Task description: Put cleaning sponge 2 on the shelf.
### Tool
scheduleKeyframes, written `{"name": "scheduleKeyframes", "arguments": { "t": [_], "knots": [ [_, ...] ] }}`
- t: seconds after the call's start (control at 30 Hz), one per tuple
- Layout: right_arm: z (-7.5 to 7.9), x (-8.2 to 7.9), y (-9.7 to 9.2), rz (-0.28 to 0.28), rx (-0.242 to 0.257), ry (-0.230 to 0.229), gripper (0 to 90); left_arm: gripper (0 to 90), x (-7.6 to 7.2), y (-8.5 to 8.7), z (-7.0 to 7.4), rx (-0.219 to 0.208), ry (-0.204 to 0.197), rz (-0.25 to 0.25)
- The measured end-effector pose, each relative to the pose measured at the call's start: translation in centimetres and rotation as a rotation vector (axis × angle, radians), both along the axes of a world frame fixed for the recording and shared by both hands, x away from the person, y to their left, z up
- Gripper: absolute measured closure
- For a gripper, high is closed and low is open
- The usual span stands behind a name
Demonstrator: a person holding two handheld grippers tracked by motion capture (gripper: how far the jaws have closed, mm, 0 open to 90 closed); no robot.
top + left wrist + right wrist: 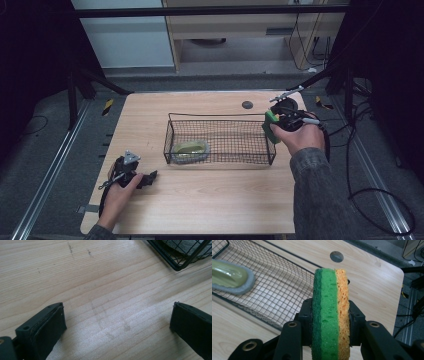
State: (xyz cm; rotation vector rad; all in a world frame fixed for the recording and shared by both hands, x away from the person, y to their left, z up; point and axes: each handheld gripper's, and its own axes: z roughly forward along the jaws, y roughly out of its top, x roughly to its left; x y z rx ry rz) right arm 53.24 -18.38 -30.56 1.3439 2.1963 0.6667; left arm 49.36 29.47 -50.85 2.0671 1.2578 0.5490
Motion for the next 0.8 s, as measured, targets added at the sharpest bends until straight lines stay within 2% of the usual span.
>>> {"name": "scheduleKeyframes", "arguments": {
  "t": [0.4,0.8],
  "knots": [
    [-0.3,3.0,0.3,-0.002,0.009,-0.035,64.7,0.0,0.0,0.0,0.0,0.0,0.0,-0.003],
    [-1.5,4.6,1.1,0.013,0.002,-0.019,64.7,0.0,0.1,0.0,0.0,0.001,0.0,-0.007]
  ]
}}
